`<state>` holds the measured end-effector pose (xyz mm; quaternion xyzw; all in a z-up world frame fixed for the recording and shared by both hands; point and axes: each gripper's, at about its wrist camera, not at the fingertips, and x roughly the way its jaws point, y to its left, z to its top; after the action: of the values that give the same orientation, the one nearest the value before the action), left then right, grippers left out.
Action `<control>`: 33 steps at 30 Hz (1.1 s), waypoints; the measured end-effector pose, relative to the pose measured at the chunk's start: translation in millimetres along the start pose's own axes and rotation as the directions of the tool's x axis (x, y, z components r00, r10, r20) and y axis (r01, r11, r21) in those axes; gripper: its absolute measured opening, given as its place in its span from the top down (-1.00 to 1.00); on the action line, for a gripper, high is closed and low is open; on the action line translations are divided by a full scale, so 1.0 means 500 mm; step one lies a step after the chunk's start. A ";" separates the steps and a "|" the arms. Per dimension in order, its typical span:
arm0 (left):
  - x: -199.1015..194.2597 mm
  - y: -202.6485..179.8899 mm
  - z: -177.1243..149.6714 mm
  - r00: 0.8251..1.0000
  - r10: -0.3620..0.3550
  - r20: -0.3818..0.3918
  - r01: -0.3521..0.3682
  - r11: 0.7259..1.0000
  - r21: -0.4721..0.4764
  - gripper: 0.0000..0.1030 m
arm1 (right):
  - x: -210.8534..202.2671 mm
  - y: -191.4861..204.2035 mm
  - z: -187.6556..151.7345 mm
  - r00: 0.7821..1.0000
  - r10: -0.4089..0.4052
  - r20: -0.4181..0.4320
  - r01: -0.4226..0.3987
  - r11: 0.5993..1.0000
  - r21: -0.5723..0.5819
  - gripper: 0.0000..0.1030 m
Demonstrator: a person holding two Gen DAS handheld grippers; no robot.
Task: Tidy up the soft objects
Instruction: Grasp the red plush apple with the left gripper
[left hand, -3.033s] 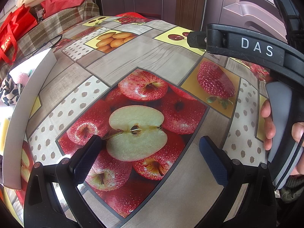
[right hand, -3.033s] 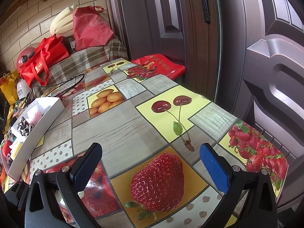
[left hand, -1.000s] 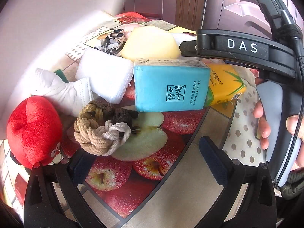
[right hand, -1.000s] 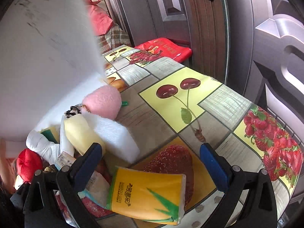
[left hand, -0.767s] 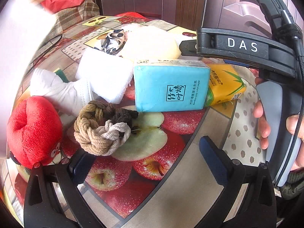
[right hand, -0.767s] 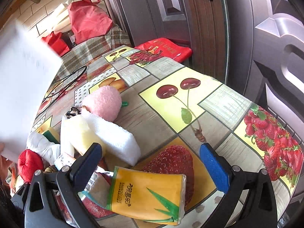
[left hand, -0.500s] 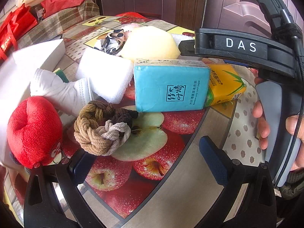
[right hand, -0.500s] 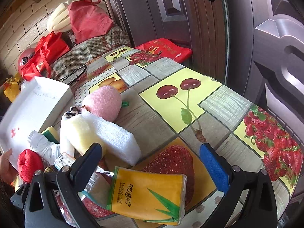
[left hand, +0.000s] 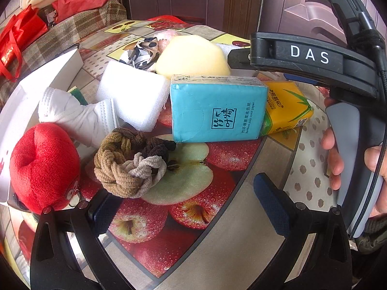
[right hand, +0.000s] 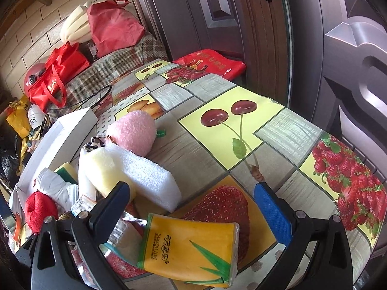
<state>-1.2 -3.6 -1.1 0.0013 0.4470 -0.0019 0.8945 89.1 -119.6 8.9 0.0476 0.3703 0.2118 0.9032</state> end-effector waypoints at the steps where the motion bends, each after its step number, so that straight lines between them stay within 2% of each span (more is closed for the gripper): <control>1: 0.000 0.000 0.000 1.000 0.000 0.000 0.000 1.000 0.000 -0.99 | -0.002 0.000 0.000 1.000 0.002 0.005 -0.002 1.000 0.000 -1.00; 8: 0.001 0.000 -0.001 1.000 0.002 0.000 -0.002 1.000 0.001 -0.99 | -0.020 -0.025 -0.003 0.998 0.022 0.055 -0.025 0.998 0.058 -1.00; 12: -0.009 0.007 -0.007 1.000 -0.006 0.004 0.006 1.000 -0.019 -0.99 | -0.029 -0.052 -0.004 0.993 0.083 0.085 -0.093 0.988 0.120 -1.00; 14: -0.035 0.021 -0.025 0.997 -0.068 0.034 0.070 0.995 -0.068 -0.99 | -0.042 -0.067 -0.004 0.980 0.160 0.122 -0.175 0.976 0.126 -1.00; 16: -0.077 0.054 -0.048 0.983 -0.154 0.101 0.167 0.976 -0.142 -0.99 | -0.067 -0.075 -0.001 0.963 0.193 0.185 -0.212 0.974 0.085 -1.00; 17: -0.100 0.074 -0.060 0.975 -0.174 0.137 0.197 0.965 -0.172 -0.99 | -0.084 -0.079 0.001 0.945 0.235 0.229 -0.252 0.967 0.047 -1.00; 18: -0.120 0.084 -0.066 0.970 -0.174 0.168 0.204 0.961 -0.188 -0.99 | -0.102 -0.081 0.003 0.920 0.289 0.264 -0.298 0.954 -0.005 -1.00; 19: -0.139 0.102 -0.075 0.969 -0.156 0.193 0.193 0.962 -0.191 -0.99 | -0.115 -0.079 0.006 0.907 0.322 0.271 -0.318 0.946 -0.063 -1.00; 20: -0.156 0.119 -0.083 0.971 -0.123 0.206 0.163 0.968 -0.189 -0.99 | -0.121 -0.070 0.010 0.910 0.337 0.241 -0.311 0.940 -0.142 -1.00; 21: -0.168 0.135 -0.089 0.975 -0.079 0.208 0.119 0.975 -0.188 -0.99 | -0.119 -0.059 0.013 0.922 0.334 0.195 -0.296 0.934 -0.201 -1.00; 22: -0.176 0.148 -0.093 0.978 -0.037 0.203 0.075 0.980 -0.183 -0.99 | -0.109 -0.044 0.013 0.939 0.325 0.114 -0.285 0.918 -0.275 -1.00; 23: -0.182 0.161 -0.095 0.982 -0.009 0.190 0.042 0.984 -0.171 -0.99 | -0.099 -0.033 0.011 0.945 0.323 0.048 -0.291 0.900 -0.325 -1.00; 24: -0.184 0.169 -0.095 0.984 -0.001 0.176 0.029 0.987 -0.159 -0.99 | -0.084 -0.019 0.002 0.946 0.322 -0.042 -0.312 0.864 -0.396 -1.00; 25: -0.185 0.176 -0.095 0.986 0.001 0.164 0.024 0.988 -0.150 -0.99 | -0.076 -0.013 -0.007 0.947 0.312 -0.078 -0.314 0.846 -0.431 -1.00; 28: -0.178 0.183 -0.089 0.991 0.010 0.135 0.006 0.993 -0.119 -0.99 | -0.049 0.002 -0.027 0.960 0.236 -0.151 -0.280 0.788 -0.549 -1.00; 30: -0.165 0.186 -0.079 0.992 0.039 0.123 -0.028 0.995 -0.094 -0.99 | -0.034 0.014 -0.028 0.965 0.199 -0.168 -0.260 0.746 -0.613 -1.00; 33: -0.139 0.173 -0.052 0.993 0.063 0.104 -0.058 0.997 -0.052 -0.99 | -0.011 0.034 -0.026 0.959 0.181 -0.218 -0.282 0.691 -0.665 -0.99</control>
<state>-63.1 83.4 38.9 -0.0070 0.3988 0.0361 0.9163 70.5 -107.5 7.1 -0.2600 0.3158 0.4491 0.7943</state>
